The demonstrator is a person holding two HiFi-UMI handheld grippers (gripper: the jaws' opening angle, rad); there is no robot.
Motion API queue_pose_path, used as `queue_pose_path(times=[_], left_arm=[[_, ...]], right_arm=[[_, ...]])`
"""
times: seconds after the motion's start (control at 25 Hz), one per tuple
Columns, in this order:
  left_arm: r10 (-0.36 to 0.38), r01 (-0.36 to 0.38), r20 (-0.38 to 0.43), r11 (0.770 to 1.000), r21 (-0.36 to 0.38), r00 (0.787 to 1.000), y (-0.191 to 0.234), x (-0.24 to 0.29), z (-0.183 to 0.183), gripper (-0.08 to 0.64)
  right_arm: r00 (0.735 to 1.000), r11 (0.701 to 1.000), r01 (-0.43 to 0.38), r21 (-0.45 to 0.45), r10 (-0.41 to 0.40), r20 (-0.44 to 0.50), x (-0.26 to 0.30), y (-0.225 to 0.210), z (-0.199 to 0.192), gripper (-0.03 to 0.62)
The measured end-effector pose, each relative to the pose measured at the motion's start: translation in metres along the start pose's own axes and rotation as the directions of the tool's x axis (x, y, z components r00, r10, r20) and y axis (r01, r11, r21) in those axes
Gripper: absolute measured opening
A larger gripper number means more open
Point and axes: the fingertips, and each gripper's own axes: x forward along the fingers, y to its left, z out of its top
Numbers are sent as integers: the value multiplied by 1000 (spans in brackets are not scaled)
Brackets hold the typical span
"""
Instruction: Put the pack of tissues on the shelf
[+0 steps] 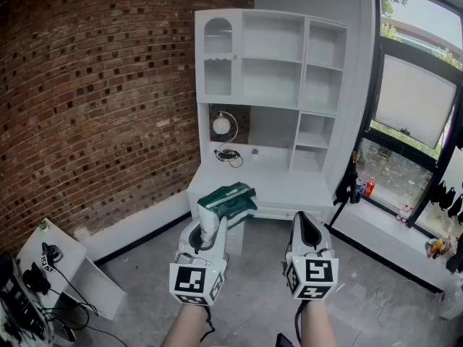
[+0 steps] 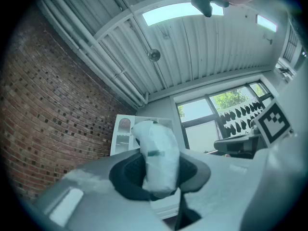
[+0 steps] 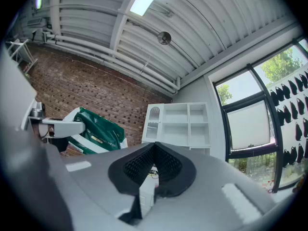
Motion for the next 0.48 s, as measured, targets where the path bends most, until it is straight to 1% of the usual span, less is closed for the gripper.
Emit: queue_pose_path(times=[0.48], left_arm=[[2, -2, -7, 1000, -10, 1000, 1, 1, -3, 110]], right_arm=[[1000, 1000, -1, -14, 1, -5, -3, 0, 0, -2]])
